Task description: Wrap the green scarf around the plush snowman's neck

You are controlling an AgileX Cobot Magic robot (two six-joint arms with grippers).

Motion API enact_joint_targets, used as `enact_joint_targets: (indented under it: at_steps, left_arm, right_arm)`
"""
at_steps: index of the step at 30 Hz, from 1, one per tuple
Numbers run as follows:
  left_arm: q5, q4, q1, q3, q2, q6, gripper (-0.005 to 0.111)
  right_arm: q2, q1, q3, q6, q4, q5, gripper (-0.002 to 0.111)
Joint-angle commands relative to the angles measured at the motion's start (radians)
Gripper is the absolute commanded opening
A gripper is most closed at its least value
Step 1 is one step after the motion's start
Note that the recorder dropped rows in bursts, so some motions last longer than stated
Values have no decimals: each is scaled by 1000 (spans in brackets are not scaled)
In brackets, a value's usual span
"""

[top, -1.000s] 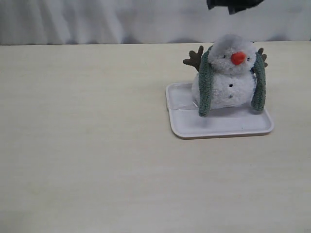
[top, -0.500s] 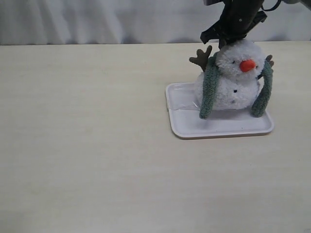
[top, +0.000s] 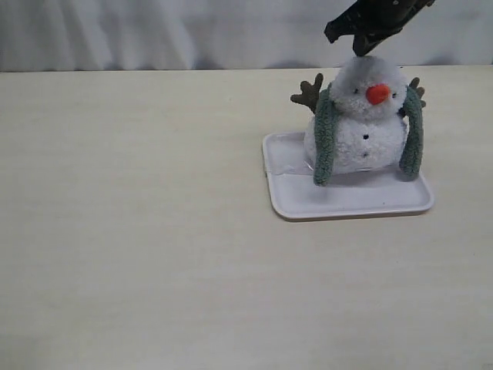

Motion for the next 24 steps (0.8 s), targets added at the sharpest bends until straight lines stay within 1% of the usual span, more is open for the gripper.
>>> enact_joint_targets:
  at_steps: [1,6,16,24]
  left_arm:
    - [-8,-1,4,3,-2,-4,0]
    - [-8,-1,4,3,-2,-4,0]
    - [-8,-1,4,3,-2,-4,0]
    - [-8,-1,4,3,-2,-4,0]
  right_arm:
    - [-5,-9,20,-4,6,7,4]
    - [32,-9,61,-13,1,7,4]
    - [74,-9,60,-64,1,7,4]
    - [-2,-9,-35,-78,-2,7,4]
